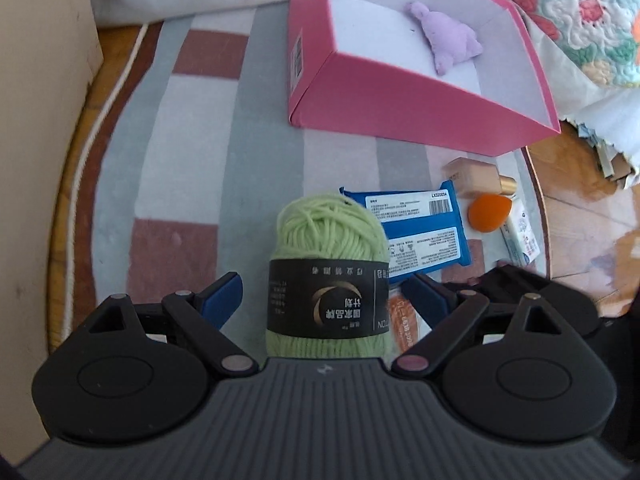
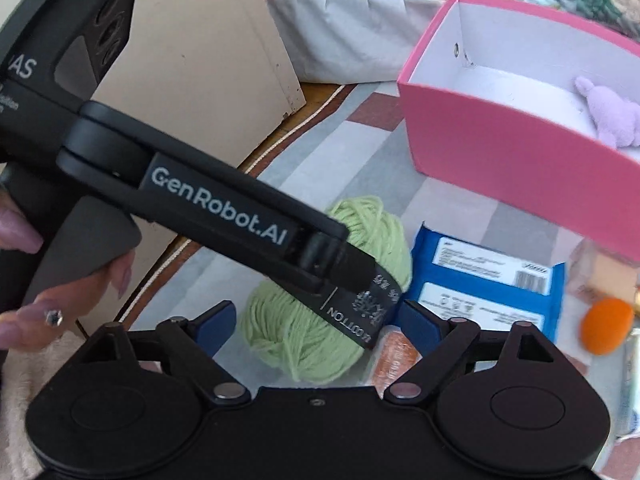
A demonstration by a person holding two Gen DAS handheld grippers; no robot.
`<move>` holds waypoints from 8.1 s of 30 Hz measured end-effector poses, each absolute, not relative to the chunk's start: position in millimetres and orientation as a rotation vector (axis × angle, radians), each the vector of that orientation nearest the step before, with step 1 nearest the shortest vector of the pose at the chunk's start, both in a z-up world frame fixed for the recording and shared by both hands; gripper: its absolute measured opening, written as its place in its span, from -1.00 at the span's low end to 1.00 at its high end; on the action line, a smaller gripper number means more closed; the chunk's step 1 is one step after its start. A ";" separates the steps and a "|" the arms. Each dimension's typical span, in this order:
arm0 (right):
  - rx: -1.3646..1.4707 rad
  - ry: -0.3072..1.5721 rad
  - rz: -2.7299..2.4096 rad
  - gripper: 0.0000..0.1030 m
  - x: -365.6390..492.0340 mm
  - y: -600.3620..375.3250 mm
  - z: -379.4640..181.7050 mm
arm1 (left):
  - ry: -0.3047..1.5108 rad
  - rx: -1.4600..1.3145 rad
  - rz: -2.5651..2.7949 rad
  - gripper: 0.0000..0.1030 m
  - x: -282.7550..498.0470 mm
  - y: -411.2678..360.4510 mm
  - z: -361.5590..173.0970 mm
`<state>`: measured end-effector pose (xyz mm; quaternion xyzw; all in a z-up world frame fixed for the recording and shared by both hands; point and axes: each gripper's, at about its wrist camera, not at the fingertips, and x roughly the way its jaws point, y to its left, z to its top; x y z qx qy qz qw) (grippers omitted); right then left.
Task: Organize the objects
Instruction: 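Move the left tool to the green yarn skein and close on it, then carry the yarn skein with the left tool into the pink box, then open the left tool to release the yarn beside the plush toy, then move the left tool to the clear mask pack and close on it, then carry the mask pack with the left tool into the pink box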
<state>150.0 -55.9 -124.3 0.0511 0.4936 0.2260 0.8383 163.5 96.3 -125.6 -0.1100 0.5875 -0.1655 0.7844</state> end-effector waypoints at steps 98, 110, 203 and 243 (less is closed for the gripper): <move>-0.090 0.924 0.321 -0.01 307.4 -236.0 -74.1 | 1.089 -0.476 -0.189 0.02 359.6 -44.1 -110.2; 0.093 0.860 0.295 0.08 229.4 -235.7 -12.6 | 1.033 -0.343 -0.269 0.24 272.5 -14.1 2.3; -0.208 0.731 0.395 0.35 68.2 -142.0 -23.1 | 0.996 -0.365 -0.415 -0.04 76.6 5.4 -32.7; 0.128 1.128 0.491 0.31 368.8 -189.4 -113.6 | 1.204 -0.335 -0.189 -0.16 355.2 3.9 -100.6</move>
